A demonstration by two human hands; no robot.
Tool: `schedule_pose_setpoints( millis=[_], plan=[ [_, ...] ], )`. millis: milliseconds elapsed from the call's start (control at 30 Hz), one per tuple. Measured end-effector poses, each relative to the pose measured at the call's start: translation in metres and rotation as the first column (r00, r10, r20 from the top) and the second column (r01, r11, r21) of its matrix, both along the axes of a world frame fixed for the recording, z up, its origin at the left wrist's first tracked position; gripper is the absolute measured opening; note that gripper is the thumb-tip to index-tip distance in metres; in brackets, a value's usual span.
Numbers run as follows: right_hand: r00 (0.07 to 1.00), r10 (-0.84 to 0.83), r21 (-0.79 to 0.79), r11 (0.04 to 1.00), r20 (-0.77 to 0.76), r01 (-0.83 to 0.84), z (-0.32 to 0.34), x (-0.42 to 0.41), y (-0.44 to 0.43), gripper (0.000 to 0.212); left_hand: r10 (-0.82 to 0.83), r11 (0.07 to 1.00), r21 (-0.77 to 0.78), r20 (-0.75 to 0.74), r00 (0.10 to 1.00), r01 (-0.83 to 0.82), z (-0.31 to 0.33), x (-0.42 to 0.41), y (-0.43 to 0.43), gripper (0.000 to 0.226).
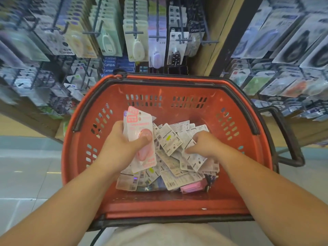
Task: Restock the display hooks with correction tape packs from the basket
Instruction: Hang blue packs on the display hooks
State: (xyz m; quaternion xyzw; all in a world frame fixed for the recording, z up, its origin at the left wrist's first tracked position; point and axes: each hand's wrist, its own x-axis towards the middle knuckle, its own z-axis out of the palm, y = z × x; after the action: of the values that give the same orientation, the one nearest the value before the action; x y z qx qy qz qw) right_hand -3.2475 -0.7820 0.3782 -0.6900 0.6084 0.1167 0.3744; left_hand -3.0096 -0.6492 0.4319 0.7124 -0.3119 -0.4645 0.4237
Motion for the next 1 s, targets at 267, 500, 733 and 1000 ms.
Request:
schedule_pose_setpoints(
  millis=[267, 500, 733, 1000],
  plan=[
    [0.693, -0.096, -0.005, 0.990, 0.715, 0.141, 0.066, 0.011, 0.013, 0.039, 0.019, 1.000, 0.008, -0.164, 0.986, -0.018, 0.007, -0.011, -0.007, 0.050],
    [0.708, 0.286, -0.512, 0.850, 0.646, 0.124, 0.075, 0.021, 0.025, 0.035, -0.061, 0.998, 0.000, -0.365, 0.929, 0.066, 0.026, -0.014, -0.016, 0.057],
    [0.482, 0.127, -0.198, 0.975, 0.867, 0.098, 0.077, 0.021, 0.036, 0.042, -0.032, 0.994, 0.067, -0.551, 0.834, 0.083, 0.028, -0.023, -0.020, 0.036],
    [0.420, -0.007, -0.083, 0.977, 0.907, 0.195, 0.078, 0.028, 0.042, 0.033, -0.033, 0.996, 0.059, -0.474, 0.880, 0.069, 0.030, -0.020, -0.022, 0.032]
  ],
)
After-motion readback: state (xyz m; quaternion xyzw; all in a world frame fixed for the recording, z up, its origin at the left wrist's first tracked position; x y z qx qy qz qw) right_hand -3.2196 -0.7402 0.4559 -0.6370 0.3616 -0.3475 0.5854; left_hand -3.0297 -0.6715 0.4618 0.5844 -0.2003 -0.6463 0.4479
